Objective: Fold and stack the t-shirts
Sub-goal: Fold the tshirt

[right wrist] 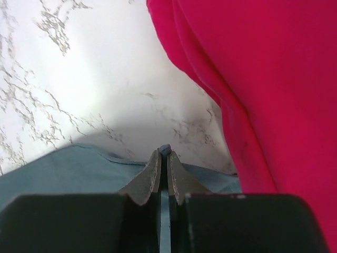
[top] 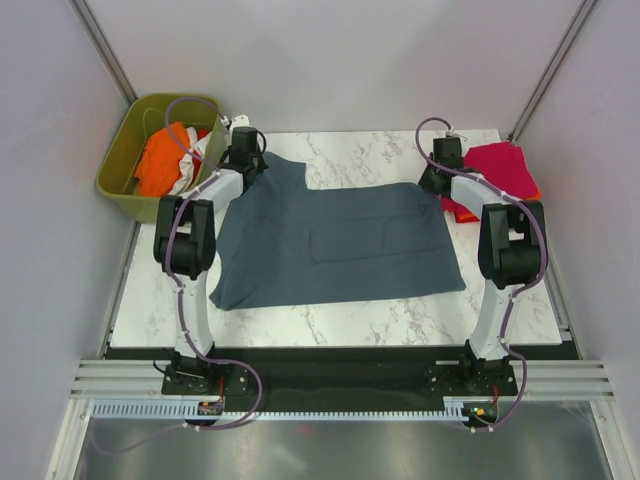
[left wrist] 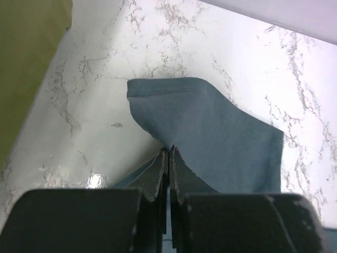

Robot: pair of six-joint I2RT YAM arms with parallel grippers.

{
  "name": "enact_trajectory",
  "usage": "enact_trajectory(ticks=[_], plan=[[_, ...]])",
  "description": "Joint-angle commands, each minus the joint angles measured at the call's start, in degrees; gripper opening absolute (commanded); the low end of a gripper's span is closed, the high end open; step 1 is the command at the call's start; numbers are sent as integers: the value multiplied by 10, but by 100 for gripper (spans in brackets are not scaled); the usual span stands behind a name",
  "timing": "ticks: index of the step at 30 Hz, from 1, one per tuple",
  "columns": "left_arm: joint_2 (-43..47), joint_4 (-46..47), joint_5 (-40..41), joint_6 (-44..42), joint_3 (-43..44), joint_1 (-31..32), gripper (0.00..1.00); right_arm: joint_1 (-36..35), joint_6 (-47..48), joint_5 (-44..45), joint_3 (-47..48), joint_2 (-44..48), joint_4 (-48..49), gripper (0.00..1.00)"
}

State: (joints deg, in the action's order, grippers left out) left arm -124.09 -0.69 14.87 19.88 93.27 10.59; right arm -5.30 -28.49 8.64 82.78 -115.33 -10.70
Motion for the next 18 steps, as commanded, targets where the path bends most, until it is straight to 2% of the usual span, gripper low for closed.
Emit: enact_trajectory(ticks=[1,4,18], plan=[[61,86,-1,-34,-48,1,2,11,-2,-8,-15,30,-13,0],[101,136,-5,-36,-104,2,2,17,-3,-9,-21,48,-23,0],[248,233,9,-55,-298,25,2,33,3,-29,-67,100,-54,0]])
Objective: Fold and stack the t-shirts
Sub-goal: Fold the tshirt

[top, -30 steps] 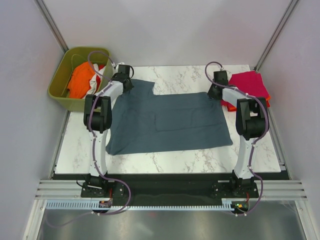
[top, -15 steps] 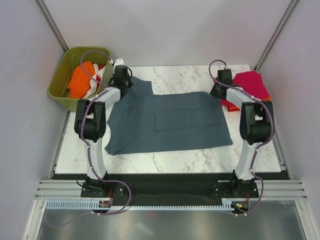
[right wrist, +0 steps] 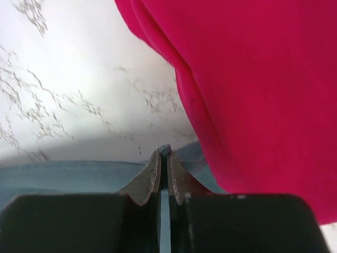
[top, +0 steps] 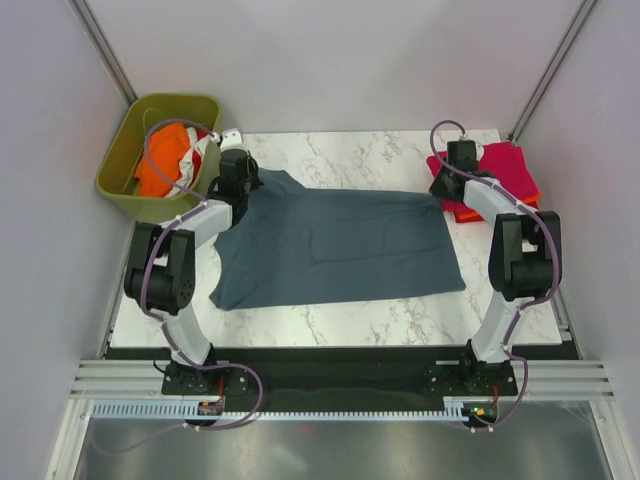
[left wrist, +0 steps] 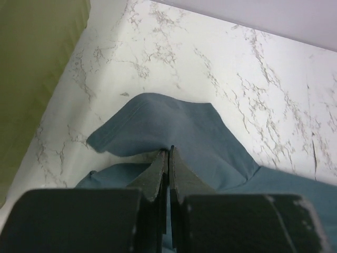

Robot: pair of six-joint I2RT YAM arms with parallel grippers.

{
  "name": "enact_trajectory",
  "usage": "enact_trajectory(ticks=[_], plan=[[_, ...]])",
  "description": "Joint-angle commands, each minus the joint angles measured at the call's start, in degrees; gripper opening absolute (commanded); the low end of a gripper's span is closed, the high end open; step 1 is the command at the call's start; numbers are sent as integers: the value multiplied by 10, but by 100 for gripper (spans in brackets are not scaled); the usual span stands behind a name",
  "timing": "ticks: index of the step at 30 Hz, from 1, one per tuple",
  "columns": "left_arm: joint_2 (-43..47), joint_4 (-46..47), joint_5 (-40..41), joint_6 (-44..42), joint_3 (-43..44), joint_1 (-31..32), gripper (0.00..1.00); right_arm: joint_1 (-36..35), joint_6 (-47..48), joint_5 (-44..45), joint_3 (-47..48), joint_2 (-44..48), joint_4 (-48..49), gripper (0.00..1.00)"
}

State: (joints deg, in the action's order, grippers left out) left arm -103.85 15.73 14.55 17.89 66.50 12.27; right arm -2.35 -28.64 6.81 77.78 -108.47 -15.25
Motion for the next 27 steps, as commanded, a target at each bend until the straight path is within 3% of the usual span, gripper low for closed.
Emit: enact_trajectory(ticks=[1,17,27], plan=[[63,73,16,-37,-41,12,2,3,3,-12,-19,36,-8,0],[221,85,107,-54,-212,32,2,7,-1,0,-108,116,-10,0],[305,84,104,-51,-285,44,2,15,-1,15,-147,171,-17,0]])
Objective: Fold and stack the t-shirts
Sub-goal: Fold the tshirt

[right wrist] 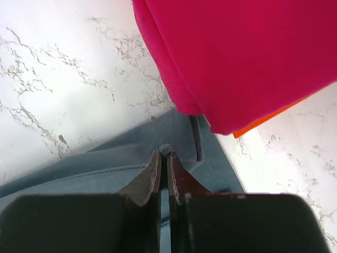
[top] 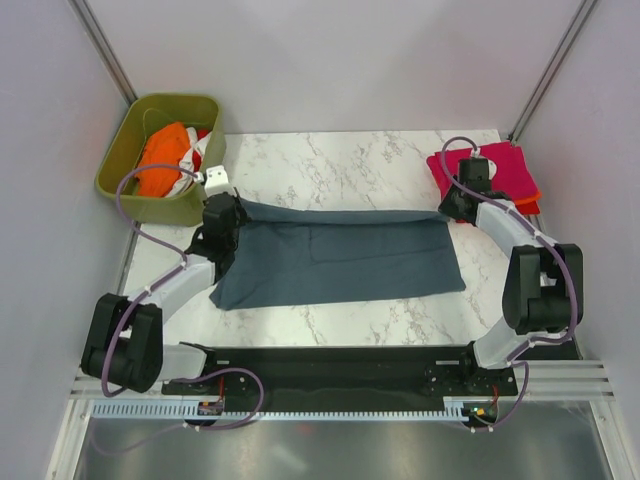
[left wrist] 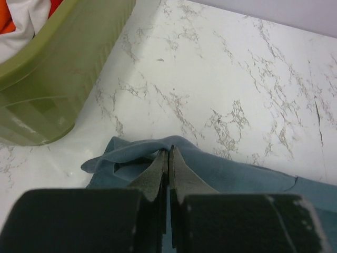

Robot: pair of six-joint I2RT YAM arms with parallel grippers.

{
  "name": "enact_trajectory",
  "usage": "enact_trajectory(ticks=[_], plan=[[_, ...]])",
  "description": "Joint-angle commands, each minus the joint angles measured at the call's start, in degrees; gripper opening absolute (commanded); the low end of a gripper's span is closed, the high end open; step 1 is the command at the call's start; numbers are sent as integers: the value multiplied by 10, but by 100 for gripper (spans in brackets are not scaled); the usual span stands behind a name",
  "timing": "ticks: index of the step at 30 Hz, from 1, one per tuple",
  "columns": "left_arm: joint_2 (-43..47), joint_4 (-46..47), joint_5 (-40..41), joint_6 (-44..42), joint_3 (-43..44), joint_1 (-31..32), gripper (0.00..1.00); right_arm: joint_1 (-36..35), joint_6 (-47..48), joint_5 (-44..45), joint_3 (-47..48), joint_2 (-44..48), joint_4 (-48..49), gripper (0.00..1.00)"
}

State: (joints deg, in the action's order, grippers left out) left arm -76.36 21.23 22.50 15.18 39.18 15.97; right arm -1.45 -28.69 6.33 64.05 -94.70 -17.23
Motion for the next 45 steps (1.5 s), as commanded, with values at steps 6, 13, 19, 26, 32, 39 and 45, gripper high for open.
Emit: enact_trajectory(ticks=[6,13,19,26,32,39,45], plan=[[73,18,37,-27,-38,24,2,9,-1,21,-28,47,1,0],[121,7,47,-35,-57,29,2,10,-2,21,-38,55,2,0],[140,-10,53,-26,-69,31,2,10,-2,23,-45,61,1,0],[156,-44,51,-1,-84,37,2,10,-10,38,-60,66,1,0],[178,-78,34,30,-105,44,2,11,-28,54,-82,78,6,0],[232,-121,18,73,-147,49,2,11,-51,50,-115,82,31,0],[264,-146,-6,101,-175,50,3,10,-69,61,-147,84,47,0]])
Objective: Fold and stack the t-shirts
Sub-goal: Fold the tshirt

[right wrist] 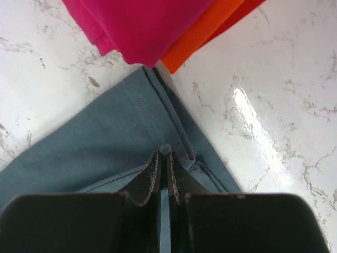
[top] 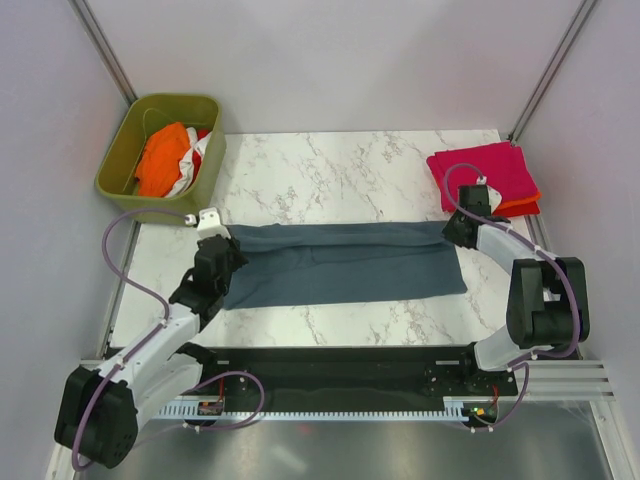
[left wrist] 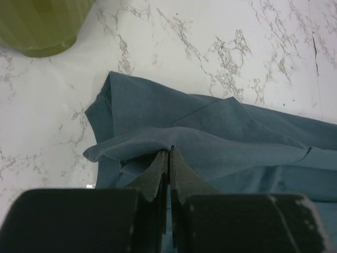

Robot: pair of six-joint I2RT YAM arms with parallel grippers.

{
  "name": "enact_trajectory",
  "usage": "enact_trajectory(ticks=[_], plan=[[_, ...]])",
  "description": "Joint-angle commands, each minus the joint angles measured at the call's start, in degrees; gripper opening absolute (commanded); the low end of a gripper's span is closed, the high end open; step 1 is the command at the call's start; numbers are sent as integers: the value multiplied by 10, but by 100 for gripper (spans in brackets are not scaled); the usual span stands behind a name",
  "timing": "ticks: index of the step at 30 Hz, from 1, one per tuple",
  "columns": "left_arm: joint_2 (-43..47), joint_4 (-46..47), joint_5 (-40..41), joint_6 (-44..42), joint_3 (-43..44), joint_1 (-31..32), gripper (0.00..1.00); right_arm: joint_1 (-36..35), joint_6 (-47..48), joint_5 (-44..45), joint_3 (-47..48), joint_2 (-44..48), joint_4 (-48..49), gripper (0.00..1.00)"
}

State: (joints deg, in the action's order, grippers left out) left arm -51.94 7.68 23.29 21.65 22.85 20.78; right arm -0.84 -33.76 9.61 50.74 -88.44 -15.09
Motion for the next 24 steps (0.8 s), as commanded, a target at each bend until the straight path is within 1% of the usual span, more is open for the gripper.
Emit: enact_trajectory(ticks=[1,2,3,5,6,8,9,12,13,14,15,17,18,19,23,24], plan=[[26,-13,-17,49,-18,1,7,5,-23,34,-19,23,25,0],[32,-14,-24,54,-28,1,19,5,-31,45,-23,26,27,2],[37,-13,-38,59,-34,1,26,5,-36,52,-27,32,28,10],[54,-12,-47,76,-51,1,38,4,-43,66,-46,42,41,29],[61,-10,-55,79,-56,1,40,5,-50,69,-53,57,45,42],[84,-11,-60,85,-63,1,42,4,-54,79,-67,72,52,48],[94,-15,-63,87,-66,2,46,4,-54,83,-69,85,54,52],[138,-35,-67,94,-61,2,50,5,-46,88,-67,106,54,54],[148,-41,-69,94,-58,1,55,5,-39,85,-66,110,55,54],[159,-56,-71,93,-48,1,70,5,-34,81,-65,114,55,54],[163,-63,-77,93,-42,1,79,3,-30,76,-64,118,56,55],[163,-74,-73,102,-25,1,99,2,-17,52,-62,120,62,54],[157,-95,-60,113,-22,1,100,2,-12,41,-57,115,65,54],[153,-94,-55,131,-18,1,100,3,-9,17,-52,110,64,53],[104,-59,-72,122,12,0,100,2,-3,-28,-37,72,61,47],[72,-65,-61,129,22,0,100,3,-5,-34,-36,67,63,45]])
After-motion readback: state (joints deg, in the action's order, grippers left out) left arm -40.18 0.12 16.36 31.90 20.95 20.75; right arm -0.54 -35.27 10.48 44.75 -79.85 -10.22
